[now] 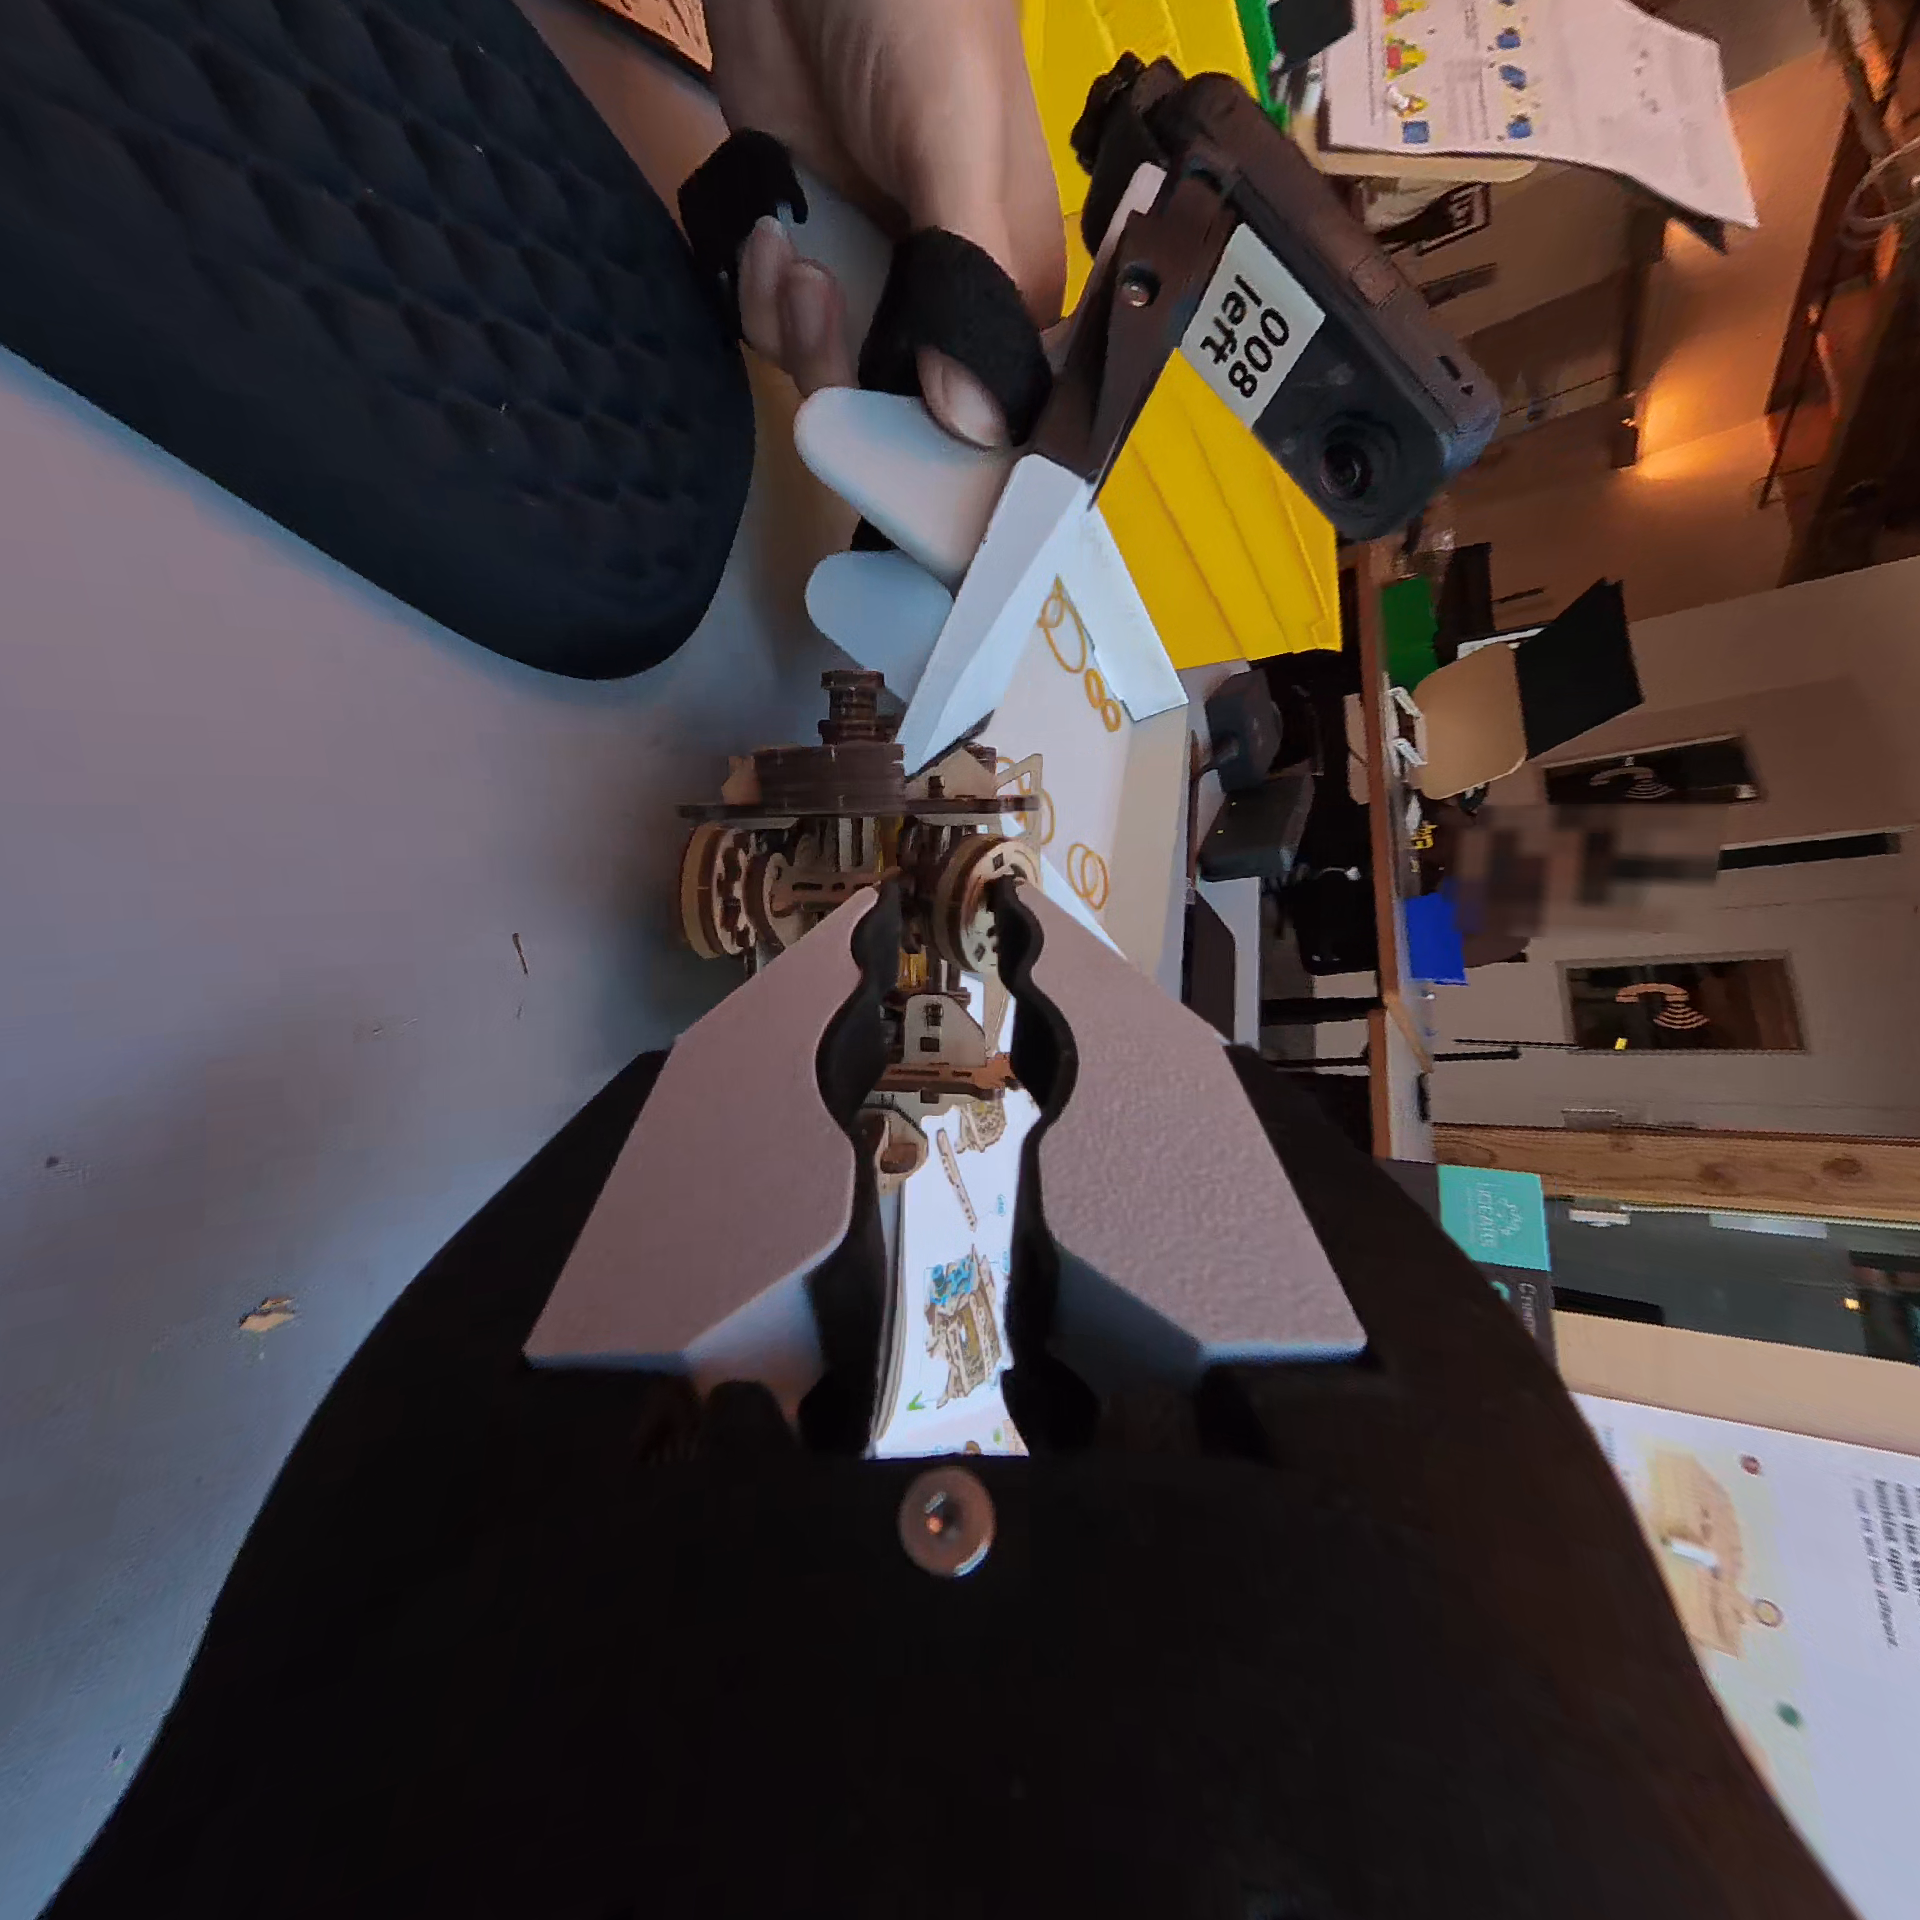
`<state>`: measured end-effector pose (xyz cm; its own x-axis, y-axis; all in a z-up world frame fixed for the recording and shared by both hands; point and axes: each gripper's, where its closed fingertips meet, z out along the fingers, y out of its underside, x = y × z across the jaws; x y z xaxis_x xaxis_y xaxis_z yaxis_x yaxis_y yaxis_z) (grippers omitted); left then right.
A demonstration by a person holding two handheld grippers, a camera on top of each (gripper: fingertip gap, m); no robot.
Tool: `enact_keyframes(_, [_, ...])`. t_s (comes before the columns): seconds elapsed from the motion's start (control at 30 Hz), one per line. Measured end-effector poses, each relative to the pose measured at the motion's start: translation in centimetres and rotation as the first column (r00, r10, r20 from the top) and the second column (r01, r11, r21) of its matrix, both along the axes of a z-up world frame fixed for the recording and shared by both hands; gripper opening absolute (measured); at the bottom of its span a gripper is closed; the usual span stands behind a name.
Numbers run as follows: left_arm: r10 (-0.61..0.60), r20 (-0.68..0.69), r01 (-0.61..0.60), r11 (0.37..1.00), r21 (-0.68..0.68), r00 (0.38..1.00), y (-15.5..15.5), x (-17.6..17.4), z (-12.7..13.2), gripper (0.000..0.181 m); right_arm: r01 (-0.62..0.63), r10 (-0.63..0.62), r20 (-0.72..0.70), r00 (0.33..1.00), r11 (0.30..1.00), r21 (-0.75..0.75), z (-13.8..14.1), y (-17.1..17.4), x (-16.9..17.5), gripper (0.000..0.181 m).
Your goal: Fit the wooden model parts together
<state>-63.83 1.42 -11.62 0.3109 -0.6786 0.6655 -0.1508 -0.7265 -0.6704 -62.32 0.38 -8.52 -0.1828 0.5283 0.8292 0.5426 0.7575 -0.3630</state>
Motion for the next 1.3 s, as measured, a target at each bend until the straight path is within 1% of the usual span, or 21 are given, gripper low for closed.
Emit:
enact_keyframes(0.13, [0.01,0.04,-0.007,0.997,-0.078,0.999,0.0,0.3,-0.2,0.068,0.007,0.006,0.092,0.996,0.991,-0.136,-0.8,0.2,0.3,0.021])
enact_keyframes(0.2, [0.028,0.093,-0.015,0.99,-0.138,0.995,0.2,0.4,0.1,0.078,0.014,0.01,0.111,0.994,0.977,-0.213,-1.2,0.3,0.3,0.021])
enact_keyframes(0.3, [0.053,0.11,-0.03,0.98,-0.198,0.993,0.6,0.1,-0.2,0.073,0.014,0.023,0.113,0.993,0.949,-0.315,-1.4,0.4,0.2,0.022])
enact_keyframes(0.5, [0.069,0.101,-0.044,0.971,-0.237,0.992,0.9,0.1,-0.6,0.065,0.012,0.04,0.104,0.994,0.89,-0.456,-1.5,0.7,0.3,0.022])
enact_keyframes(0.6, [0.078,0.127,-0.038,0.956,-0.291,0.989,1.0,0.0,-0.7,0.065,0.015,0.042,0.093,0.995,0.839,-0.545,-1.4,1.1,0.1,0.022])
enact_keyframes(0.73, [0.087,0.178,-0.014,0.925,-0.379,0.98,1.2,-0.1,-0.8,0.065,0.012,0.038,0.058,0.998,0.732,-0.681,-1.1,1.6,-0.1,0.022])
enact_keyframes(0.87, [0.09,0.184,-0.011,0.921,-0.389,0.979,1.3,-0.1,-0.8,0.065,-0.008,0.052,0.032,0.998,0.624,-0.782,-0.8,1.3,-0.2,0.022])
enact_keyframes(0.9, [0.09,0.183,-0.012,0.921,-0.388,0.979,1.3,-0.1,-0.8,0.065,-0.013,0.055,0.025,0.998,0.604,-0.797,-0.7,1.2,-0.3,0.022])
enact_keyframes(1.03, [0.094,0.188,-0.013,0.919,-0.394,0.978,1.4,-0.1,-0.8,0.065,-0.019,0.056,0.015,0.998,0.562,-0.827,-0.5,1.1,-0.4,0.021])
enact_keyframes(1.1, [0.096,0.189,-0.014,0.918,-0.396,0.977,1.4,-0.1,-0.8,0.065,-0.011,0.048,0.019,0.999,0.554,-0.833,-0.5,1.3,-0.5,0.018])
enact_keyframes(1.17, [0.098,0.19,-0.014,0.917,-0.398,0.977,1.4,-0.1,-0.8,0.065,-0.011,0.053,0.023,0.998,0.561,-0.828,-0.6,1.3,-0.4,0.019])
enact_keyframes(1.3, [0.103,0.2,-0.013,0.912,-0.41,0.974,1.5,-0.2,-0.7,0.065,-0.022,0.068,0.025,0.997,0.618,-0.786,-0.6,1.2,-0.4,0.024])
